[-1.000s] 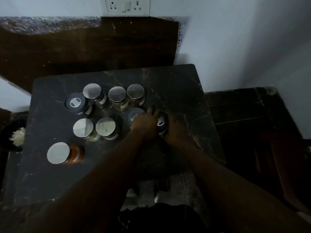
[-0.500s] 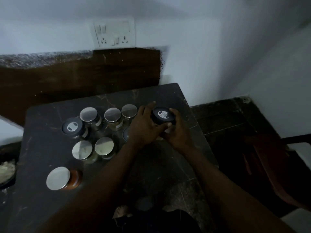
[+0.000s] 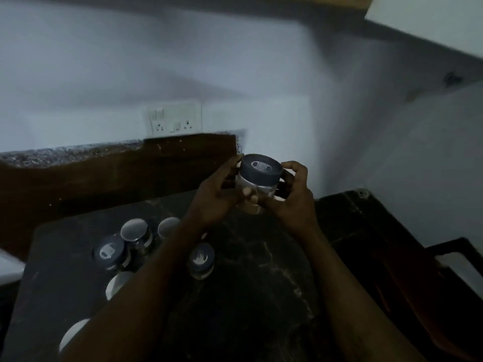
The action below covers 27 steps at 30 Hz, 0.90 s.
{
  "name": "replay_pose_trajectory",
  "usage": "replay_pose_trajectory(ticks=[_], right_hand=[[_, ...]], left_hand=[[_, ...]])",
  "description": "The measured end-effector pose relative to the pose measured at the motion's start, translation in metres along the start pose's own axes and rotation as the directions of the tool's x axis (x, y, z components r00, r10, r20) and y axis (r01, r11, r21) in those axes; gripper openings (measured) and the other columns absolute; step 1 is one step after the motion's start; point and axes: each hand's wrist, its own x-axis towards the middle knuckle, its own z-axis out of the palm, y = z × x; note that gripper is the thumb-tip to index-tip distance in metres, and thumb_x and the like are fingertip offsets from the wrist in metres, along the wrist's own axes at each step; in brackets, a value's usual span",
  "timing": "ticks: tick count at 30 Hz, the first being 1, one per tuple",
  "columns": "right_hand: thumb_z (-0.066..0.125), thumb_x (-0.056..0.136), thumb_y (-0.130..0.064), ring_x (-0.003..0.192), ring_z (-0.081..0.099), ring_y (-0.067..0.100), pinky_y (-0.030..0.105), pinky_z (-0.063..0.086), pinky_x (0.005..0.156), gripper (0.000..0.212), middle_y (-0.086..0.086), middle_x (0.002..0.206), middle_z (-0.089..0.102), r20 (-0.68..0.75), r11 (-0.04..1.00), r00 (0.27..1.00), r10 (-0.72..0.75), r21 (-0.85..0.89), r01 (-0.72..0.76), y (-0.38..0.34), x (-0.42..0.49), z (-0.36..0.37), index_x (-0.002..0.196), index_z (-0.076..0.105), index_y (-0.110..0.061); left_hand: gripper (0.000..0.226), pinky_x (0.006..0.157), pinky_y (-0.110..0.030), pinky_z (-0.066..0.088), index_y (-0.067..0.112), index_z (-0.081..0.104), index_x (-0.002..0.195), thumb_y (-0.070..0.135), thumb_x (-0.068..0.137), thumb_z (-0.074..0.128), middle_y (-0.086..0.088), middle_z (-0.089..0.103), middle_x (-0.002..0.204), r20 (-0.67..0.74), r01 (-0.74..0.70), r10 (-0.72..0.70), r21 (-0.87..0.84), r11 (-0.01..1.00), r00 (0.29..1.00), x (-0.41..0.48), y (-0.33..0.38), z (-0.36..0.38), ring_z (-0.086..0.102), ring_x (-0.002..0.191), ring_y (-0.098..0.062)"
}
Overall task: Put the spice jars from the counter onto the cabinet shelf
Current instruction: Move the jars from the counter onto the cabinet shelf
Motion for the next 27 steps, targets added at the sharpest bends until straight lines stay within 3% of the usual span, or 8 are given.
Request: replay_pose_trajectory(ticks=[2,7,13,16,18,22,27], right_hand=[[0.097,0.064,-0.043,0.112,0.069,0.004,0.032,0.063,0.087,0.086,-0.019,0.130,0.066,0.003,0.999,0.999,-0.033,0.034,0.033,-0.014,0.017,-0.008,0.132,0.045,-0.043],[0.088,0.080,-0.026,0.122,0.060,-0.002,0.021,0.059,0.090,0.083,-0.013,0.144,0.057,-0.046,0.974,0.975,-0.219,0.047,0.221,-0.070,0.090,-0.044,0.151,0.045,-0.029],[0.087,0.083,-0.028,0.108,0.060,-0.016,0.005,0.051,0.075,0.081,-0.026,0.127,0.060,-0.126,0.890,0.887,-0.445,0.045,0.453,-0.161,0.192,-0.101,0.150,0.043,-0.038],[0.087,0.081,-0.033,0.105,0.060,-0.018,0.005,0.050,0.072,0.076,-0.021,0.124,0.064,-0.128,0.865,0.858,-0.498,-0.008,0.501,-0.198,0.250,-0.124,0.143,0.044,-0.038],[0.087,0.080,-0.038,0.108,0.062,-0.010,0.011,0.052,0.078,0.076,-0.017,0.129,0.065,-0.108,0.867,0.861,-0.498,-0.057,0.494,-0.208,0.288,-0.134,0.143,0.044,-0.037],[0.084,0.085,-0.035,0.118,0.064,0.013,0.027,0.055,0.092,0.078,-0.005,0.139,0.062,-0.065,0.909,0.907,-0.416,-0.071,0.411,-0.198,0.351,-0.140,0.149,0.041,-0.030],[0.078,0.090,-0.036,0.117,0.065,0.016,0.033,0.055,0.099,0.075,-0.004,0.143,0.060,-0.084,0.931,0.931,-0.355,-0.125,0.344,-0.177,0.394,-0.141,0.154,0.041,-0.028]], left_hand=[[0.070,0.086,-0.014,0.055,0.037,0.043,0.151,0.029,0.090,0.077,0.026,0.064,0.132,-0.055,-0.079,0.082,0.040,0.996,0.995,0.013,0.020,-0.001,0.064,0.118,0.003],[0.069,0.078,-0.026,0.062,0.046,0.044,0.148,0.046,0.088,0.077,0.017,0.063,0.132,-0.191,-0.205,0.256,0.251,0.946,0.948,0.080,0.099,-0.002,0.067,0.106,0.000],[0.076,0.072,-0.021,0.058,0.040,0.042,0.150,0.054,0.084,0.075,0.014,0.065,0.128,-0.266,-0.381,0.529,0.451,0.807,0.805,0.176,0.209,0.005,0.069,0.095,0.000],[0.077,0.075,-0.029,0.060,0.037,0.042,0.148,0.060,0.083,0.075,0.009,0.067,0.122,-0.312,-0.365,0.551,0.491,0.791,0.774,0.231,0.248,0.007,0.071,0.086,-0.005],[0.079,0.082,-0.037,0.060,0.032,0.041,0.149,0.058,0.083,0.077,0.004,0.067,0.123,-0.314,-0.323,0.542,0.540,0.777,0.779,0.270,0.262,0.008,0.071,0.095,-0.014],[0.082,0.093,-0.035,0.052,0.027,0.038,0.152,0.053,0.085,0.077,-0.004,0.068,0.127,-0.310,-0.214,0.478,0.610,0.763,0.822,0.337,0.263,0.013,0.065,0.115,-0.024],[0.085,0.100,-0.040,0.049,0.022,0.035,0.154,0.046,0.085,0.079,-0.009,0.064,0.135,-0.311,-0.146,0.434,0.647,0.749,0.846,0.394,0.251,0.029,0.060,0.123,-0.028]])
